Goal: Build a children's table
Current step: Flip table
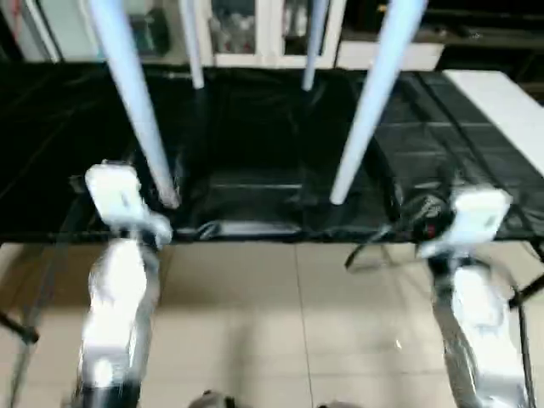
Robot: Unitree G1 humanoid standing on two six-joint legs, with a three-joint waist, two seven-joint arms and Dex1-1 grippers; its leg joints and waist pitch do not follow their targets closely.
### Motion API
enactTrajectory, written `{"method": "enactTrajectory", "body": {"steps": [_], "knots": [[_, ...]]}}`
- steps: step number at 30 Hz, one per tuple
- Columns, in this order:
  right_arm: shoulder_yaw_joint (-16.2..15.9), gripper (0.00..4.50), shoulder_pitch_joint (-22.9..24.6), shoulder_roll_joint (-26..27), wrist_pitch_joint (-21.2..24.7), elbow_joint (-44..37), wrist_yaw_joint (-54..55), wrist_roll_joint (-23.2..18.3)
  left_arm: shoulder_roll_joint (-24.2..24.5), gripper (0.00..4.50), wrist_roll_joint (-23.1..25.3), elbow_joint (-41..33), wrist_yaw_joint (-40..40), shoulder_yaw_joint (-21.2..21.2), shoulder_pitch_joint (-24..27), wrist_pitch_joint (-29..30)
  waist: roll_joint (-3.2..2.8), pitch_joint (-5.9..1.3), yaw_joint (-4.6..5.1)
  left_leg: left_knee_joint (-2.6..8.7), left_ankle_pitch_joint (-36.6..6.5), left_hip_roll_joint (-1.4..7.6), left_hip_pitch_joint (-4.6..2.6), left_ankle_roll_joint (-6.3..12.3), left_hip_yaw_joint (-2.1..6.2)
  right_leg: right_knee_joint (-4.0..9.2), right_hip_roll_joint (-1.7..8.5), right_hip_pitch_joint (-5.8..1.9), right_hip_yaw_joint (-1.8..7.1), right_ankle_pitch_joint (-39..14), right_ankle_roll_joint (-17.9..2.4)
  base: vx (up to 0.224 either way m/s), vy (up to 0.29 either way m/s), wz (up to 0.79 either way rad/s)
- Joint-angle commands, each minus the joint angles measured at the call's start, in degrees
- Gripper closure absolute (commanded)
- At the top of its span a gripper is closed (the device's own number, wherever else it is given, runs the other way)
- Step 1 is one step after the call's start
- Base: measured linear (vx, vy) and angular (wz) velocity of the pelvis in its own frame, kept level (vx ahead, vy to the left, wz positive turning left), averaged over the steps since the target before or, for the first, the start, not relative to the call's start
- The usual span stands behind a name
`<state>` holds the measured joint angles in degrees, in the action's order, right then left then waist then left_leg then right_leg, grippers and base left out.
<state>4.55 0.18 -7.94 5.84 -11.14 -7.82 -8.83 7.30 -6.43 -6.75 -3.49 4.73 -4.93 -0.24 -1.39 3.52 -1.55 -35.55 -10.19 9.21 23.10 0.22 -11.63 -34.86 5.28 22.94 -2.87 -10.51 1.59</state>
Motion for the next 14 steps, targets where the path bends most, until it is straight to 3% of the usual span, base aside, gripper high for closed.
{"method": "enactTrajectory", "body": {"steps": [1, 3, 6, 7, 8, 10, 13, 14], "knots": [[-0.28, 0.43, 0.33, -0.01, 3.97, -2.08, 0.74, -0.1, 0.0, 0.93, 1.51, -2.31, 1.11, -0.82, 0.82, 2.48, 0.18, -2.82, 0.65, 6.03, -33.85, 3.33, -2.23, -6.06, 3.68, 6.76, 2.84, 0.1, 1.74, -35.64, -1.09, 0.0, 0.0, 0.0], [-0.62, 0.43, 0.56, -0.27, 6.25, -2.04, 1.0, 1.18, 0.0, 0.93, 2.25, -3.48, 1.94, -1.59, 1.86, 4.45, 0.01, -2.69, 0.93, 6.29, -35.7, 3.35, -2.2, -6.7, 4.09, 6.76, 2.64, 0.08, 1.47, -35.38, -1.02, 0.0, 0.0, 0.0], [-0.78, 0.43, 0.91, -0.1, 11.46, -2.68, 1.45, -0.7, 0.12, 0.93, 3.23, -5.22, 3.25, -1.89, 1.98, 9.39, -0.55, -2.4, 1.64, 6.63, -41.38, 3.33, -3.07, -7.63, 4.6, 7.22, 2.14, 0.29, 0.62, -33.52, -1.62, 0.0, 0.0, 0.0], [-1.05, 0.43, 1.11, -0.23, 12.31, -3.03, 1.22, -1.02, 0.14, 0.93, 3.23, -5.41, 3.6, -1.67, 1.81, 10.89, -0.74, -2.3, 1.86, 6.88, -42.53, 3.4, -3.02, -7.85, 4.69, 7.12, 1.98, 0.14, 0.46, -32.61, -1.74, 0.0, 0.0, 0.0], [-1.56, 0.43, 1.49, -0.5, 12.99, -3.53, 0.94, -0.81, 0.17, 0.93, 3.28, -5.71, 3.68, -1.47, 1.68, 11.41, -1.04, -2.16, 2.37, 7.82, -45.47, 3.6, -2.62, -8.53, 5.2, 6.61, 1.73, -0.76, -0.16, -29.56, -2.09, 0.0, 0.0, 0.0], [-2.34, 0.43, 2.11, -0.79, 14.36, -4.16, 0.73, -0.2, -0.19, 0.93, 2.8, -6.18, 3.6, -0.96, 1.6, 11.66, -1.11, -1.92, 2.61, 8.61, -47.95, 3.66, -2.24, -9.11, 5.37, 6.14, 1.71, -0.99, -0.21, -28.54, -2.49, 0.0, 0.0, 0.0], [-2.84, 0.43, 2.57, -0.57, 15.9, -4.97, 0.79, 0.33, -0.15, 0.93, 2.58, -7.44, 3.44, -0.7, 2.08, 13.86, -1.0, -1.65, 3.18, 8.67, -50.8, 3.37, -2.84, -9.36, 4.76, 6.58, 1.39, -0.57, -1.1, -32.37, -2.17, 0.0, 0.0, 0.0], [-2.85, 0.43, 2.52, -0.53, 16.01, -5.2, 0.87, 0.44, -0.04, 0.93, 2.71, -7.82, 3.53, -0.72, 2.26, 14.94, -1.2, -1.46, 3.14, 9.83, -51.83, 3.6, -1.93, -9.44, 4.39, 5.37, 0.85, -1.46, -1.62, -32.29, -2.0, 0.0, 0.0, 0.0]]}}
